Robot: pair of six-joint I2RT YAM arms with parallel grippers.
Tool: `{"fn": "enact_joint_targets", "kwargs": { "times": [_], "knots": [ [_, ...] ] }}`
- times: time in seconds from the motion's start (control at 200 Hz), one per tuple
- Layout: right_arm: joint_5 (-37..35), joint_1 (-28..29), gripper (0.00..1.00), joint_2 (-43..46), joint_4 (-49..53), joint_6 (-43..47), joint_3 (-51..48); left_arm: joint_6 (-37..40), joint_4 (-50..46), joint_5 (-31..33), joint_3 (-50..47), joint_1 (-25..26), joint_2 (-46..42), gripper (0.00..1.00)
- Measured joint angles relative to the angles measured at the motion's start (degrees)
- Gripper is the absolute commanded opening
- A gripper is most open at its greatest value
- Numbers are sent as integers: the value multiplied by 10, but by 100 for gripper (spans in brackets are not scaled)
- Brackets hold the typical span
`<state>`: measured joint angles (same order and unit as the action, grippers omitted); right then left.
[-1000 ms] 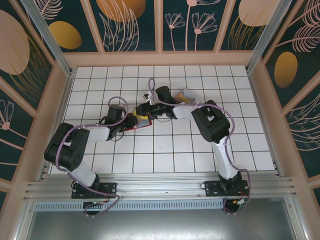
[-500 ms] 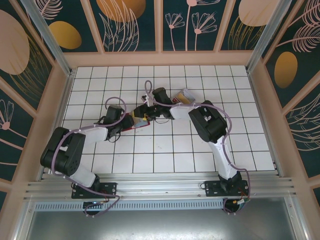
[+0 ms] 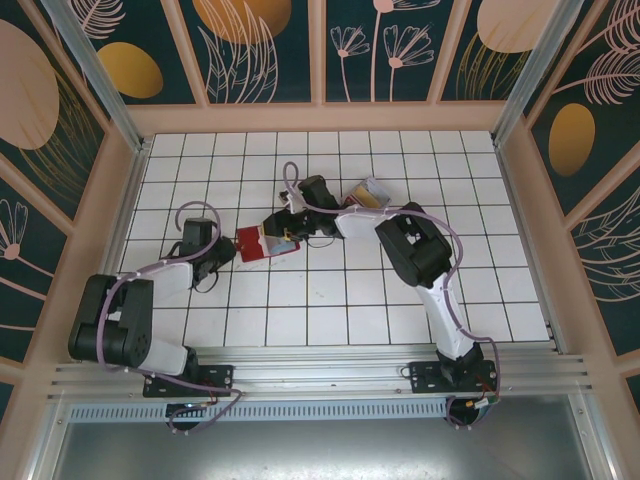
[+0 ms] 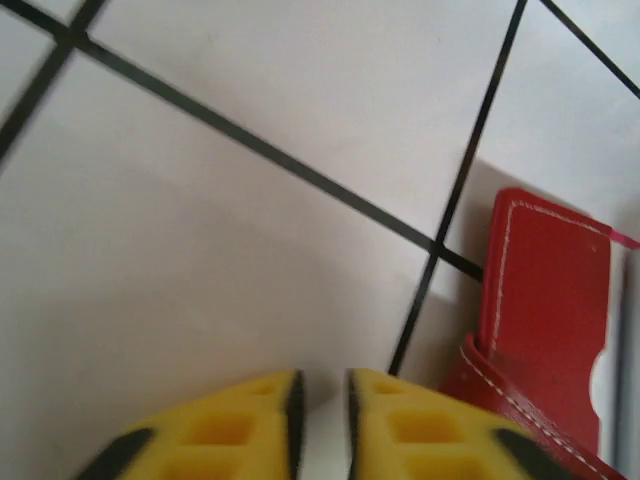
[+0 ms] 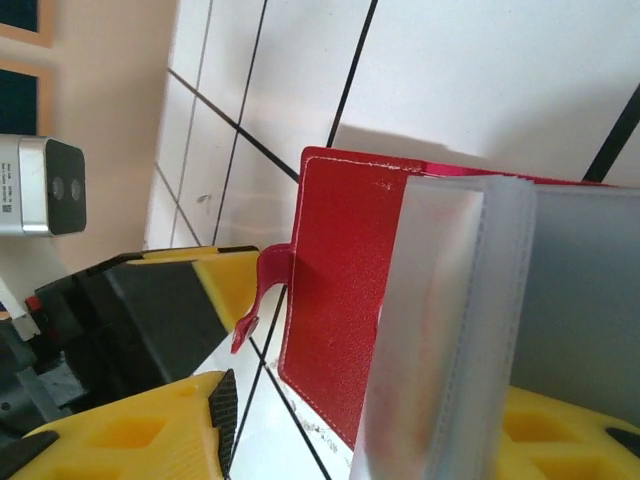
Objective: Put the credit cards into the card holder
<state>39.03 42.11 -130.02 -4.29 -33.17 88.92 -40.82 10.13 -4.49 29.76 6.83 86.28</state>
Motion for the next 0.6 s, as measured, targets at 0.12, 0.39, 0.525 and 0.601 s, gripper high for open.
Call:
{"fn": "enact_joint_targets", "kwargs": {
  "times": [0.12, 0.39, 0.525, 0.601],
  "knots": [
    [-25, 16, 55, -6, 55, 21, 33, -4, 30, -20, 0, -8, 19, 8],
    [-25, 45, 55, -47, 93, 44, 98, -8, 67, -48, 3, -13, 40, 7],
    [-19, 46, 55, -55, 104, 48, 111, -8, 75, -55, 5, -13, 45, 8],
    [-23, 46, 55, -55, 111, 53, 113, -8, 77, -58, 6, -14, 48, 9]
  ]
}}
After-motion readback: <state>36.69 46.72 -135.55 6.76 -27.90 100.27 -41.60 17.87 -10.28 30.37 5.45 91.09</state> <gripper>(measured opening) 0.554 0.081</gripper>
